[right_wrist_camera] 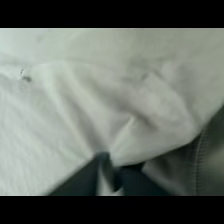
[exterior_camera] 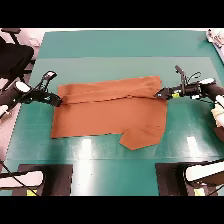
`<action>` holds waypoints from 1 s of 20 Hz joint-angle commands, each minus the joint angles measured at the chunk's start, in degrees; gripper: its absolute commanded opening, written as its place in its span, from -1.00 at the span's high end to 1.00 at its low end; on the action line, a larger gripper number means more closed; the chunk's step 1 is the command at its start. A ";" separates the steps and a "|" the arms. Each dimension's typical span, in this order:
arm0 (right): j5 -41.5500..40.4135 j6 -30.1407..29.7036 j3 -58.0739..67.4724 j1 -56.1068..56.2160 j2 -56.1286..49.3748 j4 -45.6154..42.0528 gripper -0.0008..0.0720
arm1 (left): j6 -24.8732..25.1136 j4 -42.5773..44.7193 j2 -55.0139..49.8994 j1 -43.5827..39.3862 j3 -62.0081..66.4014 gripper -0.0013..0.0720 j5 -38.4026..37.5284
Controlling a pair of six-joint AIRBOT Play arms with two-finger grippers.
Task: Fold the shirts.
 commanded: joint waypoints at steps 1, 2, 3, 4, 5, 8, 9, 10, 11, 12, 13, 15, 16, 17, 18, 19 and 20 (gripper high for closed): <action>1.16 1.20 0.00 -1.07 2.56 0.04 -0.21 | -5.86 -1.38 2.40 1.81 0.22 0.03 -4.15; 0.70 2.29 0.00 -2.23 4.39 -0.15 -0.23 | -7.93 -2.89 4.59 3.67 0.20 -0.71 -5.20; 0.55 3.48 0.00 -3.80 6.71 -0.31 -0.23 | -8.96 -4.35 6.97 5.88 0.20 -0.71 -7.21; 0.63 5.55 -0.02 -5.70 9.22 -1.05 -0.23 | -9.88 -5.75 9.86 8.33 0.20 -0.71 -10.40; 0.72 8.59 -0.04 -7.39 11.61 -2.84 -0.23 | -10.56 -6.80 12.66 10.54 0.02 -0.71 -13.40; 4.39 24.15 -0.07 -11.82 18.03 -13.29 -0.23 | -15.78 -6.10 21.31 15.80 -3.04 -0.71 -20.11; 6.75 27.45 -0.20 -12.59 19.71 -16.79 -0.23 | -17.70 -5.33 23.58 16.74 -4.76 -0.71 -21.92; 8.46 29.20 -1.14 -13.20 21.62 -19.34 -0.23 | -19.52 -3.93 25.40 17.00 -6.91 -0.71 -23.82; 8.83 29.55 -3.37 -13.99 24.00 -21.16 -0.23 | -20.90 -2.60 26.53 16.98 -9.25 -0.71 -25.09; 9.01 29.59 -6.14 -14.82 26.27 -22.73 -0.23 | -22.16 -1.51 27.26 16.98 -12.11 -0.71 -25.77; 8.98 29.66 -9.18 -15.72 28.48 -23.08 -0.23 | -23.06 -0.92 27.19 17.00 -14.60 -0.71 -26.32; 8.79 29.64 -15.93 -17.94 32.89 -23.02 -0.23 | -26.77 4.11 27.17 16.98 -19.87 -0.71 -25.66; 8.26 29.64 -19.02 -18.91 34.82 -22.97 -0.23 | -28.44 6.91 27.17 17.00 -21.90 -0.71 -25.16; 7.28 29.62 -21.99 -19.61 36.48 -22.60 -0.23 | -29.83 9.33 27.17 16.98 -23.63 -0.71 -24.11; 6.05 29.64 -24.39 -19.69 37.81 -21.75 -0.23 | -31.43 10.34 27.17 16.98 -25.00 -0.71 -22.58; 4.96 29.55 -26.47 -19.47 38.95 -21.09 -0.23 | -31.74 9.88 27.19 16.98 -25.97 -0.71 -21.24; 4.31 29.40 -27.89 -19.08 39.65 -20.68 -0.23 | -31.74 8.87 27.17 16.98 -26.75 -0.71 -20.48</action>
